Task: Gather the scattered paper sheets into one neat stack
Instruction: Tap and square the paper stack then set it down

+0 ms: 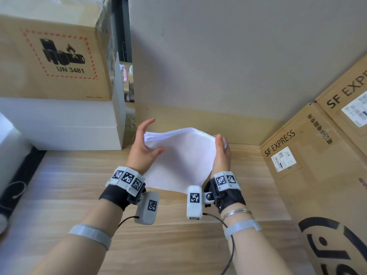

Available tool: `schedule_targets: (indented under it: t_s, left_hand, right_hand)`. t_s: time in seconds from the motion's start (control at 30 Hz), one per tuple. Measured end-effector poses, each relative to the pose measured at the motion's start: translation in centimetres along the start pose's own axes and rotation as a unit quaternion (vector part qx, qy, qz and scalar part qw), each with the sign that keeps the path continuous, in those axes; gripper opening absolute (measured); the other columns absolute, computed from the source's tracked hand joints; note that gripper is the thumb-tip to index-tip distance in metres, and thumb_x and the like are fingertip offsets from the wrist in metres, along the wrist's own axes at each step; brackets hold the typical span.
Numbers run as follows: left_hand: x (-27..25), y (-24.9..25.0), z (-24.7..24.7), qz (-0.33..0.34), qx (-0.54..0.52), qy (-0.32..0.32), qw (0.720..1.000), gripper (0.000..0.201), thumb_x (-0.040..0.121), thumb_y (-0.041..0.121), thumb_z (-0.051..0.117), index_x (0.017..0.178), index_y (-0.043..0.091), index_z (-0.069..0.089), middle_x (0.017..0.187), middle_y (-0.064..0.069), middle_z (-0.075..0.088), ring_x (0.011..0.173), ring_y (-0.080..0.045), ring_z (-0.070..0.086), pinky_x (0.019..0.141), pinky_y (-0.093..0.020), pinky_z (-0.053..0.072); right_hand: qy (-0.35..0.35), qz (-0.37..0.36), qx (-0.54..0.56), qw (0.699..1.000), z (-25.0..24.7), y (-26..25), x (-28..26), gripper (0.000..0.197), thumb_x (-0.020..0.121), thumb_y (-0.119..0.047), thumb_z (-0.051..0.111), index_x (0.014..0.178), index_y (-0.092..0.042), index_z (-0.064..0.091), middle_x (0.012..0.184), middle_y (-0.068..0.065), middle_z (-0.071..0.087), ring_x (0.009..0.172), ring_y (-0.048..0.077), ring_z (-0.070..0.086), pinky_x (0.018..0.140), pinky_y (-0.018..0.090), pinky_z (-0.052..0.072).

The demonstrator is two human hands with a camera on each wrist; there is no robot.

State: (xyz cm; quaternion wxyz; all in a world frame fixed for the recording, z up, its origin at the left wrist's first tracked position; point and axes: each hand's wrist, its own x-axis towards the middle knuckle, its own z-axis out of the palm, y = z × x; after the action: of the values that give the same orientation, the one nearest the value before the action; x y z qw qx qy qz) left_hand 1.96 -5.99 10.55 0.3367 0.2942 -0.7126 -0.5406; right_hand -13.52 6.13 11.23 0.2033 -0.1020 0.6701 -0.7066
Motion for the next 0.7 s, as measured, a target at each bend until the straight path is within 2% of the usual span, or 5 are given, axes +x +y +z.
schedule_targets:
  t_s: [0.1,0.23,0.33,0.47,0.7]
  left_hand:
    - [0.3,-0.8,-0.9,-0.062,-0.029,-0.011,0.998,0.071,0.061,0.014,0.082,0.116,0.039,0.045,0.12,0.023,0.049,0.116,0.001,0.043,0.105,-0.014,0.03]
    - [-0.2,-2.5,-0.9,-0.174,-0.081,-0.058,0.98,0.034,0.041,0.028,0.089,0.069,0.036,0.07,0.065,0.027,0.07,0.063,0.012,0.064,0.074,-0.026,0.05]
    - [-0.3,-2.6,-0.9,-0.146,-0.084,-0.045,0.985,0.036,0.062,0.004,0.08,0.058,0.04,0.073,0.059,0.028,0.068,0.059,0.013,0.063,0.069,-0.02,0.05]
    - [-0.9,-3.3,-1.6,-0.184,-0.082,-0.075,0.977,0.046,0.022,0.052,0.085,0.064,0.041,0.073,0.065,0.026,0.071,0.068,0.01,0.065,0.067,-0.01,0.053]
    - [-1.7,-5.2,-1.4,-0.233,-0.023,-0.094,0.968,0.035,0.073,-0.006,0.069,0.086,0.025,0.059,0.064,0.023,0.068,0.068,0.012,0.061,0.083,-0.029,0.043]
  right_hand:
    - [-0.072,-0.013,-0.046,0.996,-1.0,0.3,0.1,0.024,0.062,-0.038,0.072,0.082,-0.031,0.06,0.091,-0.002,0.062,0.081,0.013,0.058,0.078,0.029,0.047]
    - [-0.097,0.021,-0.134,0.986,-1.7,1.5,-0.6,0.024,0.072,-0.005,0.078,0.071,-0.024,0.062,0.076,-0.008,0.065,0.066,0.001,0.062,0.062,0.016,0.05]
    - [-0.084,0.01,-0.121,0.989,-2.2,1.7,-0.3,0.025,0.071,-0.003,0.077,0.071,-0.024,0.063,0.076,-0.01,0.065,0.063,-0.004,0.062,0.061,0.013,0.05]
    - [-0.131,0.033,-0.125,0.983,-3.0,2.7,-0.5,0.031,0.071,0.001,0.076,0.074,-0.025,0.061,0.079,-0.009,0.065,0.07,0.0,0.062,0.059,0.01,0.049]
    - [-0.15,0.097,-0.158,0.971,-3.5,5.7,-0.2,0.043,0.054,-0.019,0.089,0.089,-0.018,0.064,0.089,-0.003,0.069,0.085,0.013,0.066,0.085,0.032,0.052]
